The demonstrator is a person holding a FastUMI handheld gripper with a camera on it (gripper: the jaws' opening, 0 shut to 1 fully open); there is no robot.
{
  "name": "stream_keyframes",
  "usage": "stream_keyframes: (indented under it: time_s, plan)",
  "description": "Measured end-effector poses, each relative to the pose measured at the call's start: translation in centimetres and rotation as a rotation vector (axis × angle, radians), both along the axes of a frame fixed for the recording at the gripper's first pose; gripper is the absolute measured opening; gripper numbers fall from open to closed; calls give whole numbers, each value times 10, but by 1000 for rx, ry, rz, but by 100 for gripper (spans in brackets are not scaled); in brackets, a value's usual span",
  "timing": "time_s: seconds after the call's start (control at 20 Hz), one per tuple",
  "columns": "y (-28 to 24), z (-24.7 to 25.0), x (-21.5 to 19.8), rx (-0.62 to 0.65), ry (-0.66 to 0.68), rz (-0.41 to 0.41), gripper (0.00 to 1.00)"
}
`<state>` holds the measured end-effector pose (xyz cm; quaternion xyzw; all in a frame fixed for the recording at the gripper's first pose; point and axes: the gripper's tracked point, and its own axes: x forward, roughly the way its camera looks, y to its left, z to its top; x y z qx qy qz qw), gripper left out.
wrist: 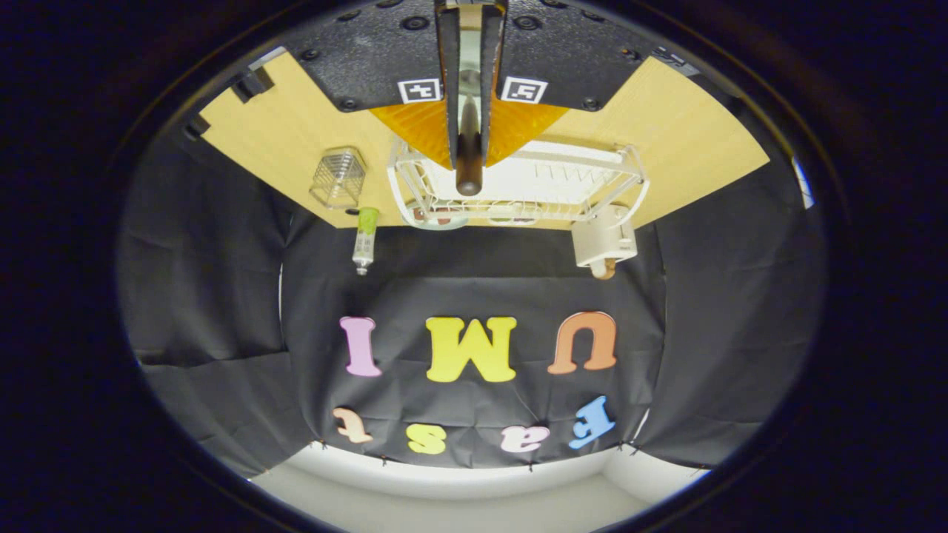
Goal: Take the plate from the dish rack, then take the spoon from the basket and place it into the plate.
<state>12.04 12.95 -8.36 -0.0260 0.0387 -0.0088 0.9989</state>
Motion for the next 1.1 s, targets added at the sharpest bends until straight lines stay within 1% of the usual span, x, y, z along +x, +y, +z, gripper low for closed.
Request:
stream_keyframes:
  time_s: [0.1, 0.25, 0.4, 0.45, 0.65, 0.75, 0.8, 0.85, 0.9, 1.1]
  plan:
    - [0, -19, 5, 15, 37, -9, 16]
    - [-5, -12, 3, 1, 3, -26, 17]
    - [-4, -18, 3, -11, 12, -16, 17]
    - [-5, -14, 5, -17, -6, -18, 17]
    - [-15, -6, 0, -45, -49, -48, 20]
    - [-22, 1, 1, -59, -72, -59, 26]
    - [-24, 5, -2, -55, -79, -60, 40]
    - [-23, 8, -5, -47, -88, -58, 44]
    - [-23, 12, -10, -44, -97, -57, 47]
    - [-20, 28, -28, -78, -144, -43, 49]
